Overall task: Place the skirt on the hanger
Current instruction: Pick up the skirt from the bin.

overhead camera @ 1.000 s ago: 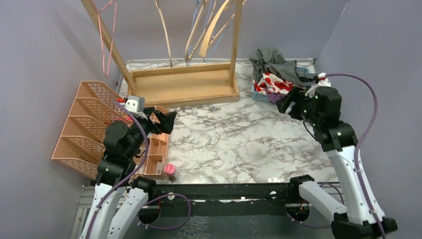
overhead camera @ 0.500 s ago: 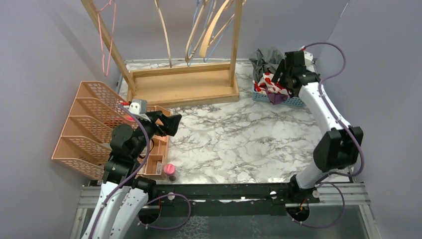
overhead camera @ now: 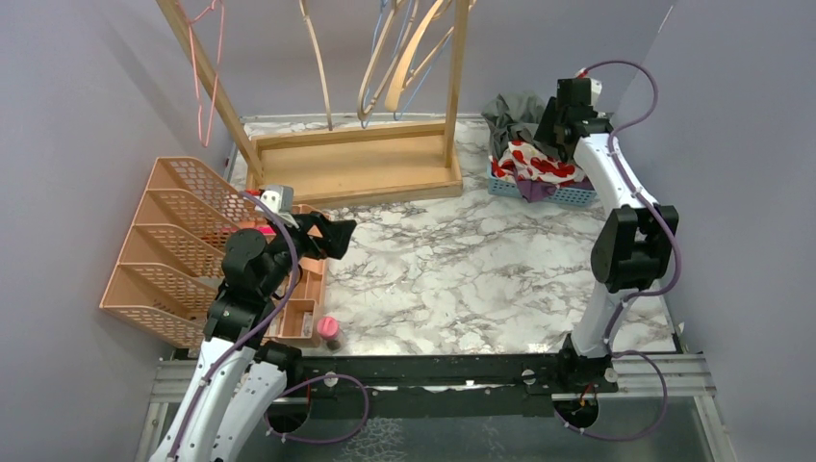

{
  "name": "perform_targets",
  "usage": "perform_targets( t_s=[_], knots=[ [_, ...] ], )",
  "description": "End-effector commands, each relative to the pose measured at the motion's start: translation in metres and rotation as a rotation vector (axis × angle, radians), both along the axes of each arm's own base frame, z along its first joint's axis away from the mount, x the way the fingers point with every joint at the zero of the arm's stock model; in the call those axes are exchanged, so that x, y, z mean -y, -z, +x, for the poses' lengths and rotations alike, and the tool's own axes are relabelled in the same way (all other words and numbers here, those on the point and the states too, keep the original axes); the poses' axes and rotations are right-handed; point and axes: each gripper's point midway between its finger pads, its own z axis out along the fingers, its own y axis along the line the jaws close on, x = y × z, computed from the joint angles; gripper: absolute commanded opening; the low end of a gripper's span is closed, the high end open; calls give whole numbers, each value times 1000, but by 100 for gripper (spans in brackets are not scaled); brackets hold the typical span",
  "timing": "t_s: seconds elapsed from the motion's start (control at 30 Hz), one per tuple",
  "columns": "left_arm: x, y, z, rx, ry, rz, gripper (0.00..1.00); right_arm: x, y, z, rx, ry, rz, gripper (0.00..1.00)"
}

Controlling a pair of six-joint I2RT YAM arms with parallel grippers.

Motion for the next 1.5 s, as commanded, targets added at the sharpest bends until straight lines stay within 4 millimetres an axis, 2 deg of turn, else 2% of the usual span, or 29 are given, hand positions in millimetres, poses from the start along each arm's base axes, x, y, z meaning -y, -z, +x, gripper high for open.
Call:
perform_targets(
  t_s=[0.0,0.07,0.13,0.17,0.27,0.37,0.53,0.63,0.77,0.9,1.1,1.23,1.3,1.47],
  knots=[
    [4,-14,0,47,26,-10,99,-17,19,3,-61,-125,22,49],
    [4,-16,-1,48,28,-12,99,-15,5,8,-20,-126,8,22],
    [4,-17,-1,50,27,-11,99,-12,-19,15,51,-125,-19,7],
    [4,-17,-1,51,25,-11,99,-11,-39,20,109,-136,-36,2],
    [3,-20,-2,59,20,-12,99,-11,-94,32,262,-167,-85,1],
    [2,-22,-3,65,21,-16,99,-13,-156,32,429,-190,-115,1],
    [-2,-24,-3,67,-2,1,99,-13,-261,9,753,-185,-136,1],
    [-10,-22,1,46,-45,30,99,-14,-320,-5,886,-193,-159,1],
    [-15,-20,5,25,-73,50,99,-15,-384,-21,1016,-202,-191,1],
    [-14,-17,6,4,-75,44,99,-8,-427,-32,1130,-157,-222,1],
    [-13,-15,5,-10,-70,48,99,-25,-472,-67,1270,-245,-177,1],
    [-13,-18,4,-4,-68,43,99,-42,-491,-111,1310,-348,-103,1],
    [-13,-19,4,1,-69,44,99,-46,-497,-132,1309,-379,-73,1],
    [-13,-22,4,9,-65,53,99,-58,-526,-193,1381,-466,-62,1]
  ],
)
